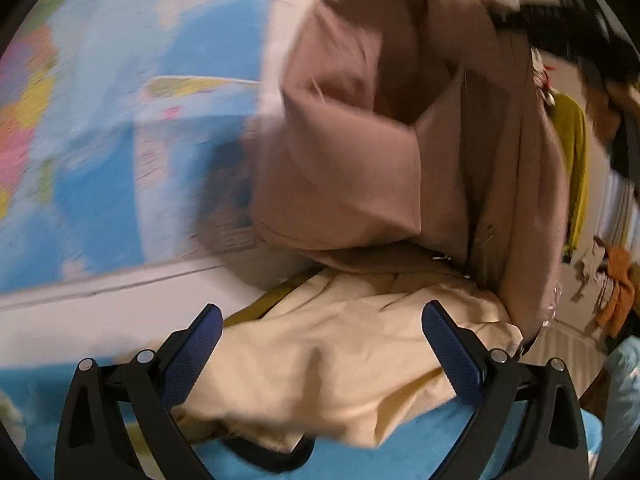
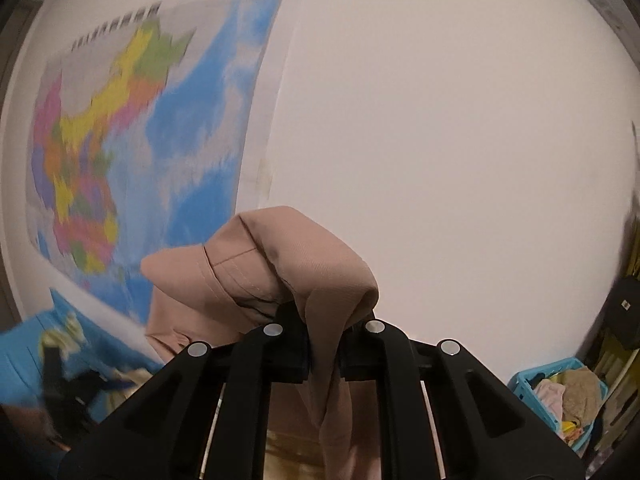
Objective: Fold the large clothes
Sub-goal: 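Grasp the pink jacket with both grippers and lift it off the pile, then lift the pink jacket high with both grippers and shake it out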
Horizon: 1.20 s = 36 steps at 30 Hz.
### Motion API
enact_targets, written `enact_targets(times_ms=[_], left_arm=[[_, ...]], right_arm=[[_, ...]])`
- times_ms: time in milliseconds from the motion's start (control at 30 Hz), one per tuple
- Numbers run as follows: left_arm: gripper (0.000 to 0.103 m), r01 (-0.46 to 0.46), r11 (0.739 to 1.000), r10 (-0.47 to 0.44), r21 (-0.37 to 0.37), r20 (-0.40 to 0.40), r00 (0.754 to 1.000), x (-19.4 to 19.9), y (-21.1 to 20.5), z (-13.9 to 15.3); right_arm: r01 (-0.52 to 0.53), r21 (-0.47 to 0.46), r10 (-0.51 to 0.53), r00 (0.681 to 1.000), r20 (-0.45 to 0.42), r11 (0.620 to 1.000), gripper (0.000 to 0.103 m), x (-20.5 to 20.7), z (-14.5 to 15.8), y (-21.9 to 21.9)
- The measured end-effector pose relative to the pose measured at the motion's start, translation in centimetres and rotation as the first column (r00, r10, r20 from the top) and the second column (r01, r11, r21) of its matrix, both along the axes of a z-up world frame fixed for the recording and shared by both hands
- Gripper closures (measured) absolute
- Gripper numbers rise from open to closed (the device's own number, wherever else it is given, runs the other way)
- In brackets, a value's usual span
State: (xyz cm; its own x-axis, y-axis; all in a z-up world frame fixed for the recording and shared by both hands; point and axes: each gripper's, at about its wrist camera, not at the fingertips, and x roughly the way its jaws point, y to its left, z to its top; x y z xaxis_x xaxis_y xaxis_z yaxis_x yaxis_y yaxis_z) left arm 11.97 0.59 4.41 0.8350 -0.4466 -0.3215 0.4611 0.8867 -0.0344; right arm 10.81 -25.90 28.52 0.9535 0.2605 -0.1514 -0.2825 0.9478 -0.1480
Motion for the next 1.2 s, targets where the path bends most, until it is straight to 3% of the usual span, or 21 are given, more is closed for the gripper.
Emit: enact_targets(times_ms=[133,233,300,367,400,433,467,500,567,733,867,967,1067,1200], left_arm=[[0.006,-0.051,0.997,0.045,0.064,0.081,0.996,2.8,-2.1,1.1],[0.006,-0.073,0.997,0.073,-0.001,0.079,0.994,6.0,-2.1,2.2],[0.007,-0.013,0.999,0.016,-0.041,0.077,0.997,7.2,-2.2,2.5],[0.008,0.086,0.996,-0.085,0.001,0.077,0.993,7.7,-3.5,2.2],[0.023,0.149,0.986,-0.155,0.069,0.082,0.985,7.6,-5.0,1.8],[0.039,0.149,0.982,-0.158,0.114,0.081,0.984,7.6,-5.9,1.4],[0.078,0.165,0.976,-0.175,0.146,0.064,0.982,7.7,-6.6,1.2],[0.091,0.198,0.966,-0.206,0.167,0.031,0.978,7.9,-7.4,1.1],[0.094,0.158,0.975,-0.173,0.159,0.086,0.981,7.3,-7.6,2.2],[0.095,0.101,0.995,-0.103,0.021,0.230,0.968,3.6,-5.5,10.6],[0.095,0.074,0.993,-0.034,-0.090,0.388,0.921,-2.9,-1.8,18.6],[0.095,0.037,0.989,0.035,-0.145,0.465,0.885,-9.1,2.5,23.4],[0.095,-0.016,0.989,0.090,-0.148,0.511,0.855,-15.9,6.6,26.3],[0.095,-0.147,0.983,0.182,-0.108,0.569,0.802,-23.8,10.0,27.4]], right_arm=[[0.006,0.015,-0.007,0.998,0.058,1.000,0.093,-1.6,1.8,-1.3],[0.006,0.023,-0.008,0.998,0.065,1.000,0.093,-2.0,1.9,-2.1],[0.000,0.034,-0.002,0.998,0.056,0.999,0.093,-1.9,1.9,-2.7],[0.016,0.041,-0.018,0.999,0.046,0.999,0.093,-1.7,1.6,-3.5],[0.016,0.049,-0.018,0.999,0.039,0.999,0.093,-1.7,1.4,-4.1],[0.018,0.060,-0.020,0.999,0.031,0.998,0.093,-1.6,1.3,-4.5],[0.023,0.066,-0.024,0.999,0.024,0.998,0.093,-1.6,1.2,-4.8],[0.029,0.066,-0.030,0.999,0.024,0.997,0.093,-1.8,1.2,-5.2],[0.057,0.073,-0.059,0.998,0.034,0.996,0.093,-2.7,1.6,-5.9],[0.066,0.126,-0.082,0.988,0.128,0.990,0.093,-8.5,5.6,-7.9],[0.030,0.135,-0.065,0.964,0.257,0.990,0.094,-16.3,10.1,-7.8],[-0.003,0.145,-0.041,0.953,0.299,0.989,0.094,-21.5,12.4,-7.5],[-0.057,0.132,0.011,0.945,0.327,0.990,0.093,-25.7,12.7,-6.2],[-0.204,0.148,0.151,0.939,0.309,0.968,0.093,-28.8,11.5,-4.2]])
